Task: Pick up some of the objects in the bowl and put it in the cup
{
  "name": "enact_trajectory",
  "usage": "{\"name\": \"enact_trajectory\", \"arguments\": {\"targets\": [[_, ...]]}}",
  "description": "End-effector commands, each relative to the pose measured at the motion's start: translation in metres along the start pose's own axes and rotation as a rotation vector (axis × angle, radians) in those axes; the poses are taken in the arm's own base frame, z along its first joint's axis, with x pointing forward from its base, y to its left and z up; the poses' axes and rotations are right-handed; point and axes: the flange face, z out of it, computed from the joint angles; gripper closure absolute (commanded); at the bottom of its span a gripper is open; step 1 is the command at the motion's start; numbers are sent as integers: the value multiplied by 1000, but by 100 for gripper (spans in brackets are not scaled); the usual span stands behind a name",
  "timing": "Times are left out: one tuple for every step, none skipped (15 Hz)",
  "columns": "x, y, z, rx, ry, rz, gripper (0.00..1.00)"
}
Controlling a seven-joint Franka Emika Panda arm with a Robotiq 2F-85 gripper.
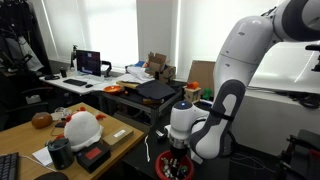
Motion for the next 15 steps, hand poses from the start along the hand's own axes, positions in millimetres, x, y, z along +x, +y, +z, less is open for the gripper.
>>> {"name": "enact_trajectory", "arguments": {"targets": [[0,4,-4,1,6,-1,63],[0,4,-6,-1,7,-1,69],[0,4,-8,-5,9,-2,78],[0,4,-10,-11,10,-4,81],[0,5,-11,-17,9,-6,43],[0,6,-12,-24,11,-2,44],[0,8,-13,-36,12,8,42],[1,10,-14,-49,13,21,36],[2,12,-15,-62,13,34,29],[1,14,-16,-75,12,49,20],[1,15,-16,-84,9,67,14],[1,15,-16,-85,7,85,5],[1,14,-16,-83,2,105,1],[1,12,-17,-70,-7,124,0],[2,10,-18,-63,-10,148,0]]}}
